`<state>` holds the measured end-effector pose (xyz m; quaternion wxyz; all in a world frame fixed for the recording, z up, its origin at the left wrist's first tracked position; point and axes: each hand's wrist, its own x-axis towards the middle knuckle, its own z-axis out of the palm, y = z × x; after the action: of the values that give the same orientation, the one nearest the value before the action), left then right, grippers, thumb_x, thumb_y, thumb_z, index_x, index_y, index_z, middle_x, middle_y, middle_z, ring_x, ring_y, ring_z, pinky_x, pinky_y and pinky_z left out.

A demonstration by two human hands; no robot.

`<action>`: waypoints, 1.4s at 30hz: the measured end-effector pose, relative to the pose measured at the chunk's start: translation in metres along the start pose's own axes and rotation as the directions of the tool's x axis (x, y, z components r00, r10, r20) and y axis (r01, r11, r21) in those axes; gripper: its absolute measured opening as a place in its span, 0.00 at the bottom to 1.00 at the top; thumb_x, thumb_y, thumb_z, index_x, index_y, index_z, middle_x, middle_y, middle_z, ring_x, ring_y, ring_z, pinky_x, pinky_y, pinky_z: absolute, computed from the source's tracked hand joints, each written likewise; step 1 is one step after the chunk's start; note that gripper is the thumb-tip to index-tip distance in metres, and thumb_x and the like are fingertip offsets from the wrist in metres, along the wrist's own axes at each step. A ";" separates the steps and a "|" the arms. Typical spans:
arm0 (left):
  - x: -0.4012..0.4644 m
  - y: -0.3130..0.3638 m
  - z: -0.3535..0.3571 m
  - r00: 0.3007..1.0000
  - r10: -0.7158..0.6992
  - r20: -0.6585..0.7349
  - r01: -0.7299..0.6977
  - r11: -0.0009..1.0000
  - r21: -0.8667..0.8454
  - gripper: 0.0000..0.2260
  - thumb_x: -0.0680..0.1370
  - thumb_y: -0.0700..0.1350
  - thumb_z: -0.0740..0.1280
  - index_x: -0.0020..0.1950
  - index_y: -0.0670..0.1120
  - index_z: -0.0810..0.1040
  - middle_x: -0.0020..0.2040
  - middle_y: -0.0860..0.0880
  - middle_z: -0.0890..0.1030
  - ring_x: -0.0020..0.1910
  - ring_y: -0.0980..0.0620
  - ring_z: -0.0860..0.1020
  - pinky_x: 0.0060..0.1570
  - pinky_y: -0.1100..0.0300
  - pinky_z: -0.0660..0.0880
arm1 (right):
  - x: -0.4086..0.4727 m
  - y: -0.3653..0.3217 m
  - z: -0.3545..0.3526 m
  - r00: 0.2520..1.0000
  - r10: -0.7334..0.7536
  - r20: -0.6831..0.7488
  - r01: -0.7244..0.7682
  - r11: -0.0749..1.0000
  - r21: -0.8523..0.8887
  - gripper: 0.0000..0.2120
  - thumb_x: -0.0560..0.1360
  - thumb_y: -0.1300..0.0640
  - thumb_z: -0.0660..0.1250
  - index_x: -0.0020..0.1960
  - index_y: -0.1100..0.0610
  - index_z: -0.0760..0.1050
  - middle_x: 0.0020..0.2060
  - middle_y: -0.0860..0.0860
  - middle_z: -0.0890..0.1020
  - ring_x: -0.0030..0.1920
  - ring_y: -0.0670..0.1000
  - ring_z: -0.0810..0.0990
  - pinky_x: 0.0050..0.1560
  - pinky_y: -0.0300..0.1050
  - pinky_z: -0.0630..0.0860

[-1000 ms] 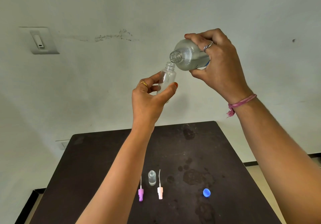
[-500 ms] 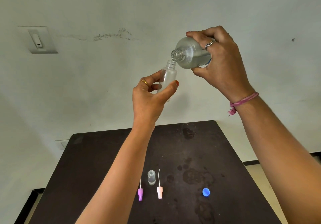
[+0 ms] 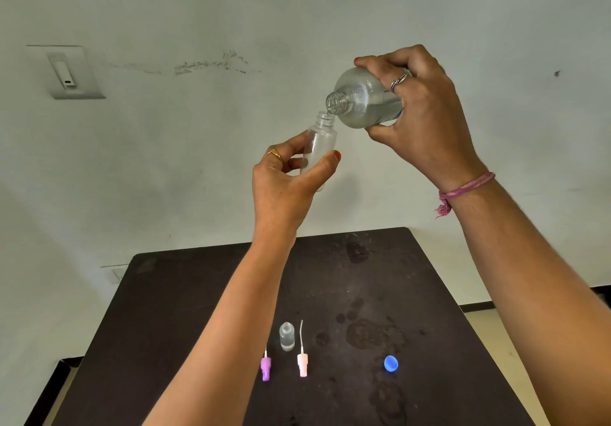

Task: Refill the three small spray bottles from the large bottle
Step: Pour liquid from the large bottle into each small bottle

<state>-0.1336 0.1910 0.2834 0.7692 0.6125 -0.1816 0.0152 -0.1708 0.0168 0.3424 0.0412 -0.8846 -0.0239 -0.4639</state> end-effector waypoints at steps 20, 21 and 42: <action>0.002 -0.002 0.001 1.000 -0.016 -0.018 0.016 1.000 -0.015 0.15 0.70 0.44 0.78 0.54 0.53 0.81 0.54 0.46 0.82 0.54 0.43 0.79 0.34 0.67 0.77 | 0.001 -0.002 0.000 1.000 -0.013 0.005 0.013 1.000 -0.025 0.32 0.65 0.62 0.76 0.68 0.50 0.73 0.58 0.55 0.75 0.57 0.55 0.75 0.55 0.47 0.75; 0.002 -0.002 0.001 1.000 -0.015 -0.018 0.014 1.000 -0.013 0.15 0.70 0.44 0.78 0.55 0.52 0.81 0.54 0.46 0.82 0.54 0.43 0.80 0.34 0.68 0.76 | 0.001 -0.002 0.000 1.000 -0.014 0.004 0.014 1.000 -0.028 0.32 0.65 0.62 0.75 0.68 0.50 0.73 0.58 0.55 0.75 0.57 0.55 0.75 0.55 0.47 0.75; 0.001 -0.002 0.002 1.000 -0.011 -0.022 0.012 1.000 0.026 0.17 0.70 0.43 0.78 0.59 0.48 0.82 0.51 0.51 0.81 0.43 0.56 0.77 0.35 0.65 0.78 | 0.001 -0.003 -0.001 1.000 -0.004 0.011 0.005 1.000 -0.027 0.32 0.65 0.61 0.76 0.68 0.50 0.73 0.59 0.55 0.75 0.58 0.55 0.75 0.57 0.46 0.75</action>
<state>-0.1328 0.1886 0.2817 0.7631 0.6234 -0.1695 0.0198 -0.1711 0.0195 0.3436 0.0280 -0.8875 -0.0198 -0.4596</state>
